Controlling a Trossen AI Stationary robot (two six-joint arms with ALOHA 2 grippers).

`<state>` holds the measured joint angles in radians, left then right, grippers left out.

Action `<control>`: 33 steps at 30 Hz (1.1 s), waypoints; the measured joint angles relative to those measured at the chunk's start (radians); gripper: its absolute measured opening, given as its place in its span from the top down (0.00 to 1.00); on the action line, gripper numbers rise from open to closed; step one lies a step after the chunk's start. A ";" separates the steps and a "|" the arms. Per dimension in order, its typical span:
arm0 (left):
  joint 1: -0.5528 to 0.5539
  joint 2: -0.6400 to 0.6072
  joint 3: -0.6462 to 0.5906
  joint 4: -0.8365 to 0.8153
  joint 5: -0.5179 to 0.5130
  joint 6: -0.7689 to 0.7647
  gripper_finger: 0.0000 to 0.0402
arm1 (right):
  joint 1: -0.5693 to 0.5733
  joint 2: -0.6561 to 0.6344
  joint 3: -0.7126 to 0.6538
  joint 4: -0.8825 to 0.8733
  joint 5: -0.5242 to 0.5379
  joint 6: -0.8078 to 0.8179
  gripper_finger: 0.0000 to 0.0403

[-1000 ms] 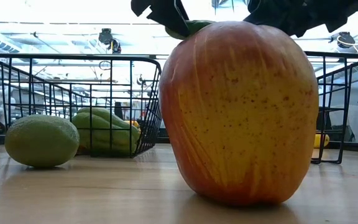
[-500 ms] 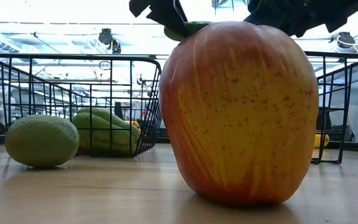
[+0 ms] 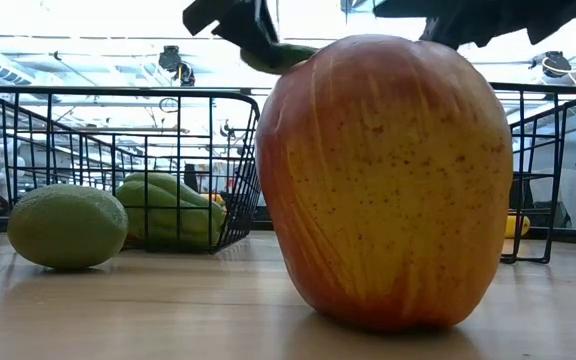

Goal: Sort produce into baskets
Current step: Put the green cucumber into the left black wire basket

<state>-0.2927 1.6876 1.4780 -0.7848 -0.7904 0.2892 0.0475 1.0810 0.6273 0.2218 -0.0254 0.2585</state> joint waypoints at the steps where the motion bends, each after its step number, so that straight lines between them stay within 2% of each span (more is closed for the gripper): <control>1: -0.005 -0.005 0.000 -0.046 -0.009 -0.051 0.59 | 0.000 -0.010 0.000 -0.001 0.001 -0.005 0.10; 4: -0.016 -0.027 0.000 -0.204 -0.019 -0.267 0.59 | 0.000 -0.045 0.000 -0.019 0.008 -0.010 0.08; 8: -0.044 -0.049 0.000 -0.473 -0.012 -0.638 0.59 | 0.000 -0.074 0.000 -0.033 0.008 -0.012 0.08; 11: -0.069 -0.061 0.000 -0.667 0.025 -0.932 0.59 | 0.000 -0.075 0.000 -0.032 0.008 -0.017 0.09; 14: -0.097 -0.060 0.000 -0.778 0.069 -1.188 0.59 | 0.000 -0.072 0.000 -0.031 0.009 -0.014 0.10; 21: -0.139 -0.045 -0.008 -0.747 0.205 -1.441 0.59 | 0.000 -0.070 0.000 -0.031 0.029 -0.010 0.10; 25: -0.143 -0.042 -0.018 -0.743 0.219 -1.557 0.59 | 0.000 -0.070 0.000 -0.031 0.030 0.001 0.10; 29: -0.133 -0.027 -0.025 -0.749 0.242 -1.555 0.59 | 0.000 -0.070 0.000 -0.032 0.030 0.002 0.10; 33: -0.123 -0.017 -0.025 -0.731 0.236 -1.463 0.54 | 0.000 -0.070 0.000 -0.051 0.077 0.002 0.10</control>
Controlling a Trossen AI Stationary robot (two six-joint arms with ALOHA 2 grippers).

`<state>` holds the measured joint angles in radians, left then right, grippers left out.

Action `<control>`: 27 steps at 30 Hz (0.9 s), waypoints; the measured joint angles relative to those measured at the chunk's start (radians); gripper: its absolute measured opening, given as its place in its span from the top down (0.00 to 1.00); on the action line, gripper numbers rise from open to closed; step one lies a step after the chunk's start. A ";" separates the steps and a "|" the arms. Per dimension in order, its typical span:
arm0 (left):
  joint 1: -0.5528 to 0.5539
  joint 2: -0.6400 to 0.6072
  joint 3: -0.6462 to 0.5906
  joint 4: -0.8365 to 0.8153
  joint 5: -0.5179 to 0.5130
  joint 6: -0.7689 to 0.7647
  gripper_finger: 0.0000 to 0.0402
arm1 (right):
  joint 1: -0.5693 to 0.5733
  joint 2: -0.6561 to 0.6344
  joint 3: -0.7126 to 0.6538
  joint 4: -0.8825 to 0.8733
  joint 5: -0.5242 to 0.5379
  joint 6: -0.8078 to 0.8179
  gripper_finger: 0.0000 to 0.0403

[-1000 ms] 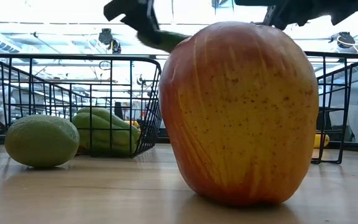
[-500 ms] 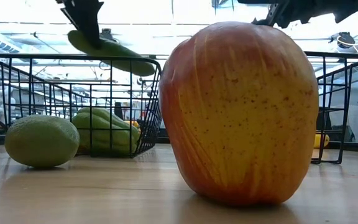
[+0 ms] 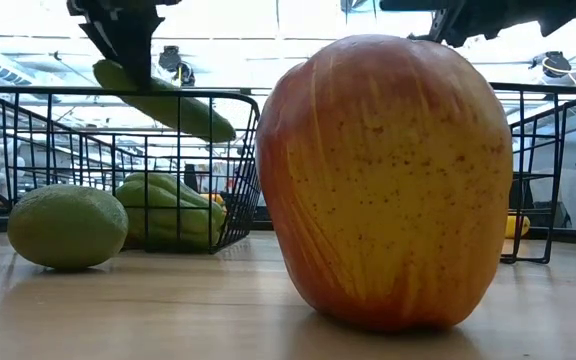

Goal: Sort produce into baskets
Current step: Put the green cucumber into the left black wire basket, then put the yellow bell pepper into the left black wire basket

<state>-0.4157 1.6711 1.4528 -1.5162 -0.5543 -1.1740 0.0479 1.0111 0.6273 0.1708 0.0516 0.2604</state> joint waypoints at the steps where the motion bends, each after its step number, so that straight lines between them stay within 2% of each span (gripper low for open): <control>1: 0.003 0.005 0.000 0.010 -0.007 0.019 0.51 | 0.000 0.000 0.000 -0.012 0.023 0.000 0.10; 4: 0.013 0.005 0.000 0.012 -0.068 0.058 0.41 | 0.000 0.000 0.000 -0.055 0.078 0.016 0.10; 6: 0.022 0.005 0.000 0.006 -0.125 0.086 0.35 | 0.000 0.000 0.000 -0.074 0.087 0.032 0.10; 8: 0.030 -0.002 0.001 0.001 -0.140 0.143 0.32 | 0.000 0.000 0.000 -0.082 0.085 0.052 0.10; 11: 0.044 -0.022 0.014 -0.046 -0.192 0.188 0.31 | 0.008 0.000 0.000 -0.085 0.085 0.077 0.10; 15: 0.072 -0.082 0.011 -0.050 -0.392 0.276 0.31 | 0.029 0.000 0.000 -0.084 0.084 0.077 0.10; 17: 0.111 -0.123 0.012 -0.051 -0.444 0.328 0.31 | 0.036 0.000 0.000 -0.083 0.083 0.077 0.10; 20: 0.203 -0.176 0.012 -0.040 -0.447 0.423 0.31 | 0.049 0.000 0.000 -0.076 0.082 0.077 0.10; 22: 0.271 -0.207 0.012 -0.002 -0.427 0.538 0.31 | 0.056 0.000 0.000 -0.078 0.082 0.072 0.10; 27: 0.471 -0.231 0.012 0.209 -0.263 1.015 0.31 | 0.066 0.000 0.000 -0.078 0.082 0.046 0.10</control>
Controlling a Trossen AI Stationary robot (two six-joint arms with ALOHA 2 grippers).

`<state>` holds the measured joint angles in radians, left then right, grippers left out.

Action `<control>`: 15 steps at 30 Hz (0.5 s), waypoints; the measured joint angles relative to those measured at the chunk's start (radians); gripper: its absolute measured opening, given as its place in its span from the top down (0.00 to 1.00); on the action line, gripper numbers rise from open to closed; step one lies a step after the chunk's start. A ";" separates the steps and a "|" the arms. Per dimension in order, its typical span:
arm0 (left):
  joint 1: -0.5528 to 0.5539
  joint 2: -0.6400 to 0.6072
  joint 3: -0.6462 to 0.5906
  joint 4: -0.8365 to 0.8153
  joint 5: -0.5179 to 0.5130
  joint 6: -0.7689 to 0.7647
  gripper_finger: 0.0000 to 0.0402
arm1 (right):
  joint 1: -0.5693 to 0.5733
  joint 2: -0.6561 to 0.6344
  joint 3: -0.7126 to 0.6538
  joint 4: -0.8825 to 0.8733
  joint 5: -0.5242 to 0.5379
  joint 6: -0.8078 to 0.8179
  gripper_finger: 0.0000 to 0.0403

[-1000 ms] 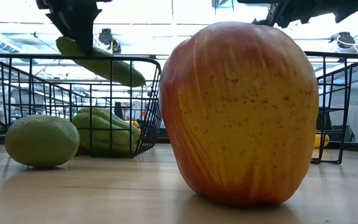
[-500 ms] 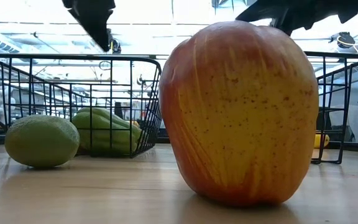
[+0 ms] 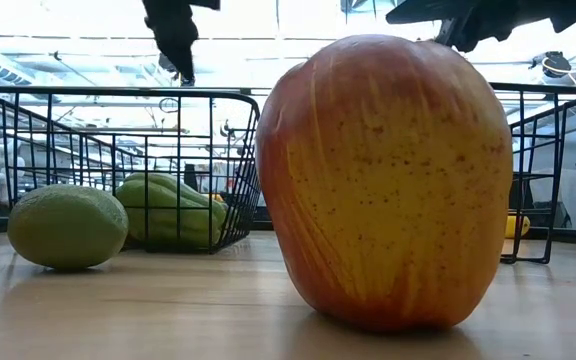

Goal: Sort produce into baskets
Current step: Put the yellow bell pepper into the left black wire basket

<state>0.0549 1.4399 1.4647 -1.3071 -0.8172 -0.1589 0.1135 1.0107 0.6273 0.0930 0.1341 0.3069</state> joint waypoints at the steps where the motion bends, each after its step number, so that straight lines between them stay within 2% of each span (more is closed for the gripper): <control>1: 0.037 0.000 0.000 0.054 0.028 0.090 0.31 | 0.000 0.000 0.000 0.000 0.000 -0.006 0.10; 6: 0.171 0.014 0.000 0.281 0.053 0.388 0.31 | 0.000 0.000 0.000 -0.002 0.001 -0.026 0.10; 11: 0.245 0.059 0.000 0.292 0.060 0.499 0.31 | 0.000 0.000 0.000 -0.018 0.001 -0.051 0.10; 13: 0.290 0.085 0.000 0.303 0.115 0.565 0.31 | 0.000 0.000 0.000 -0.022 0.001 -0.064 0.10; 15: 0.337 0.102 0.000 0.318 0.237 0.637 0.31 | 0.000 0.000 0.000 -0.026 0.001 -0.072 0.10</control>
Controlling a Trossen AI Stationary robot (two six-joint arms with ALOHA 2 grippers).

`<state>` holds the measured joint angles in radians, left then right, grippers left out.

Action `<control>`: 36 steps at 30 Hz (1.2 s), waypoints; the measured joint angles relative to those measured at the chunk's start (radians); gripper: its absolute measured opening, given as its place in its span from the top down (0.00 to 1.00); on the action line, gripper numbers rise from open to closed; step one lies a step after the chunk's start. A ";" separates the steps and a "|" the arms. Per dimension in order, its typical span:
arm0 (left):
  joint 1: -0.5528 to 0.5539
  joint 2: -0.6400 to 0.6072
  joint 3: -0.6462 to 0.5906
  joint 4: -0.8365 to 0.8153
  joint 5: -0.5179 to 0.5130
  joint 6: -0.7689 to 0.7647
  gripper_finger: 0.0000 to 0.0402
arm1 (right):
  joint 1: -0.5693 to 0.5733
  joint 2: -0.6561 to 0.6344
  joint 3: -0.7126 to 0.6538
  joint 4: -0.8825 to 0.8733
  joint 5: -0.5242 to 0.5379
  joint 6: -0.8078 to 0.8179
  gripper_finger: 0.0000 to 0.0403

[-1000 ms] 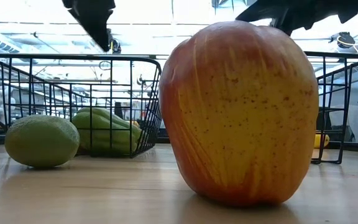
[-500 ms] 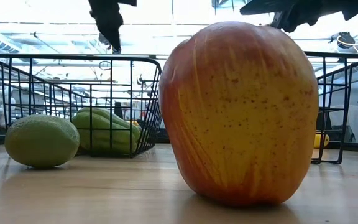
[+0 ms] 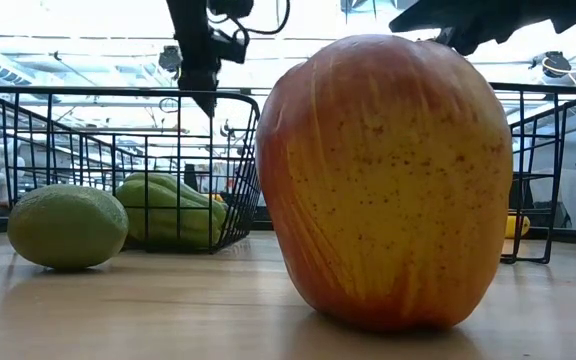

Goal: Sort produce into baskets
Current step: Put the yellow bell pepper into the left black wire basket

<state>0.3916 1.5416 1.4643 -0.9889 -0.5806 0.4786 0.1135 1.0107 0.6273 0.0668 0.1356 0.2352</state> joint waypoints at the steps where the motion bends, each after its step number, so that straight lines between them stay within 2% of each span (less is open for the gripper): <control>1: 0.023 0.004 0.000 0.010 0.072 0.035 0.31 | 0.000 0.000 0.000 -0.002 0.000 -0.007 0.10; 3: 0.062 0.014 0.000 0.047 0.185 0.104 0.31 | 0.000 0.000 0.000 -0.010 0.000 -0.018 0.10; 6: 0.122 0.021 0.000 0.084 0.282 0.224 0.31 | 0.000 0.000 0.000 -0.044 0.000 -0.020 0.10; 13: 0.240 0.066 0.000 0.116 0.524 0.382 0.31 | -0.001 0.000 0.000 -0.098 0.000 -0.051 0.10; 17: 0.250 0.129 0.000 0.116 0.528 0.434 0.31 | -0.001 0.000 0.000 -0.095 0.000 -0.090 0.10; 21: 0.250 0.189 0.000 0.117 0.470 0.446 0.31 | -0.005 0.000 0.000 -0.094 0.000 -0.119 0.10; 28: 0.272 0.236 0.000 0.087 0.430 0.444 0.31 | -0.030 0.000 0.000 -0.096 -0.001 -0.128 0.10; 36: 0.342 0.237 0.000 -0.031 0.444 0.302 0.31 | -0.030 0.000 0.000 -0.109 -0.001 -0.129 0.10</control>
<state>0.7335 1.7782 1.4643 -1.0198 -0.1365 0.7802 0.0837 1.0107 0.6273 -0.0422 0.1345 0.1067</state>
